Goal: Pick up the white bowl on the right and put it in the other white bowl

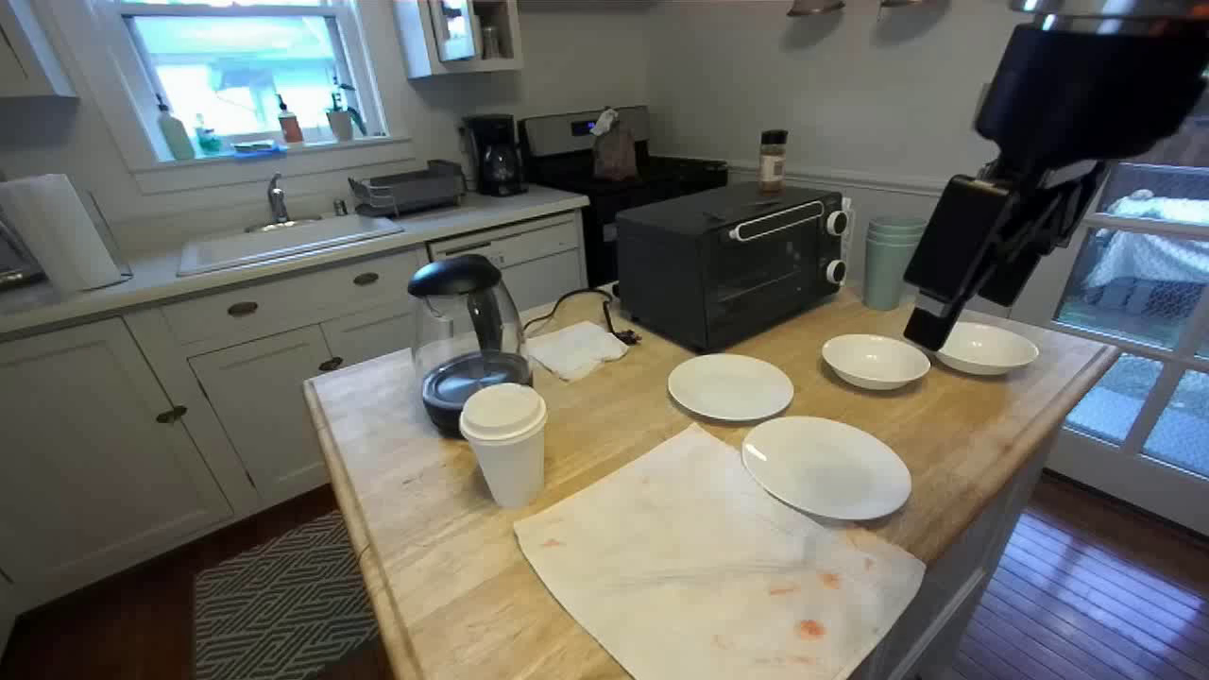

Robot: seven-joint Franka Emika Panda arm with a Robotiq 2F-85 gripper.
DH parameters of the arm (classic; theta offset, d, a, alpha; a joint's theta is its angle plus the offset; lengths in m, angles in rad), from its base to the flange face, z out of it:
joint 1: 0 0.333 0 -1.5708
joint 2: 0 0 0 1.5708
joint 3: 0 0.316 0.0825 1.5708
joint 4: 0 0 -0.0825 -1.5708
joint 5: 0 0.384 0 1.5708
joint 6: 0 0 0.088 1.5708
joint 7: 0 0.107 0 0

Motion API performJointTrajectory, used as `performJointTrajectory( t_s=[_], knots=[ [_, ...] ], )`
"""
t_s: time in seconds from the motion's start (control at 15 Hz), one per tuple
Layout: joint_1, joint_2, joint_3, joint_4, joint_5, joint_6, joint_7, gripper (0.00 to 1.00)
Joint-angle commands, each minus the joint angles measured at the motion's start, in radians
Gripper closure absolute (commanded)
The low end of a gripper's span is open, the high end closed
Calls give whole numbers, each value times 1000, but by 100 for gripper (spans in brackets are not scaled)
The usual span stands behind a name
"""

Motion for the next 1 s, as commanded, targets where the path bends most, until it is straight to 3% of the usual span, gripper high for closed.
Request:
performJointTrajectory(
  t_s=[0.0, 0.73, 0.93],
  knots=[
    [12, 1, -12, 1, -8, -3, 6, 0],
    [12, 1, -12, 1, -8, -3, 6, 0],
    [-114, 49, 22, 1, -159, -26, 130, 0]
  ],
)
